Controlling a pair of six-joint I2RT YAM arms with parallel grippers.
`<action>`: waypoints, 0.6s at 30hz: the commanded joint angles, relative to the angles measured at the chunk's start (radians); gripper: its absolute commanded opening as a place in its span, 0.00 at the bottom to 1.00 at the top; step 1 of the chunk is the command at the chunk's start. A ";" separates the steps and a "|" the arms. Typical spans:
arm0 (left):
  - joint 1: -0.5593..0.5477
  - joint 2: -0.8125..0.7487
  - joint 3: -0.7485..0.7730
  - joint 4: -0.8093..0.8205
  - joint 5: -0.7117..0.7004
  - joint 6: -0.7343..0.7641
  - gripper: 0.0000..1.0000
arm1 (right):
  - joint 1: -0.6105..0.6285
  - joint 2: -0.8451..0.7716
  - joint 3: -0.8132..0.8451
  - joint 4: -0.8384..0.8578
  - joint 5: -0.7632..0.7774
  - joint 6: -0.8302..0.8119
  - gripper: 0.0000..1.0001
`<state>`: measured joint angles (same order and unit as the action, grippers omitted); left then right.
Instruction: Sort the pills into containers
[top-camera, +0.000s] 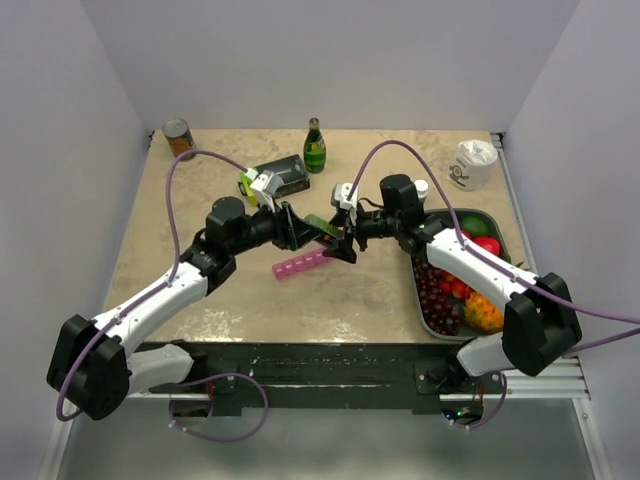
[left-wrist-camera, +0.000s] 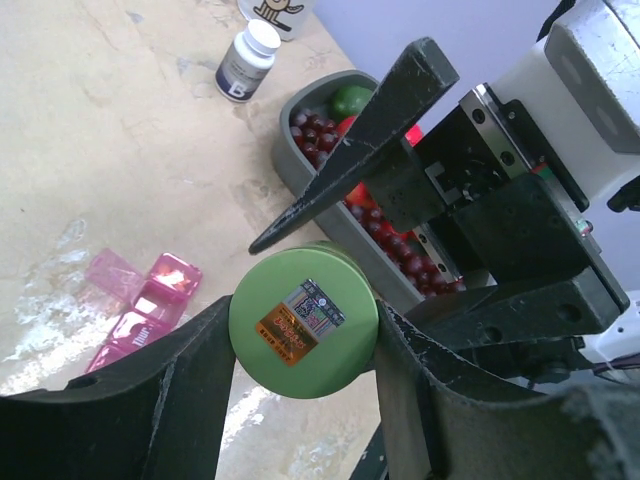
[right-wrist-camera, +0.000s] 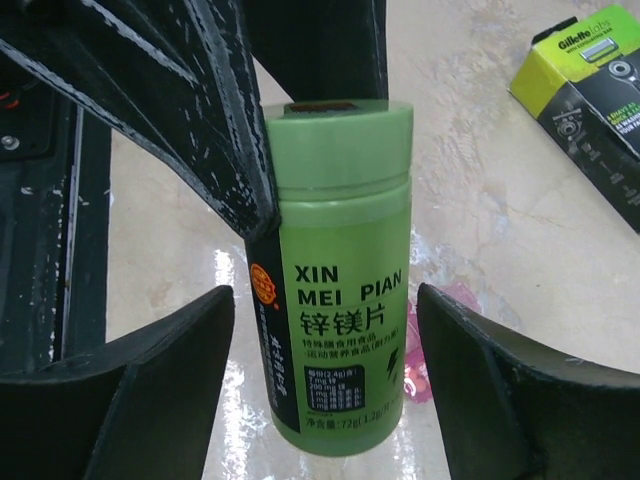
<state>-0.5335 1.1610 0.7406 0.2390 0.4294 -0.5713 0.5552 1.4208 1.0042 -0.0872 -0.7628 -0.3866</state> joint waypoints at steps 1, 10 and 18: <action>0.000 0.005 -0.006 0.131 0.054 -0.056 0.00 | 0.006 0.007 0.002 0.043 -0.087 0.005 0.72; 0.007 -0.027 -0.027 0.169 0.081 -0.052 0.08 | 0.006 0.001 0.001 -0.040 -0.200 -0.078 0.00; 0.144 -0.208 -0.044 0.063 0.175 0.203 0.69 | 0.006 -0.008 0.013 -0.178 -0.257 -0.220 0.00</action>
<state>-0.4664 1.0767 0.6968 0.2672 0.5453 -0.5365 0.5537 1.4223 1.0039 -0.1616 -0.9115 -0.4934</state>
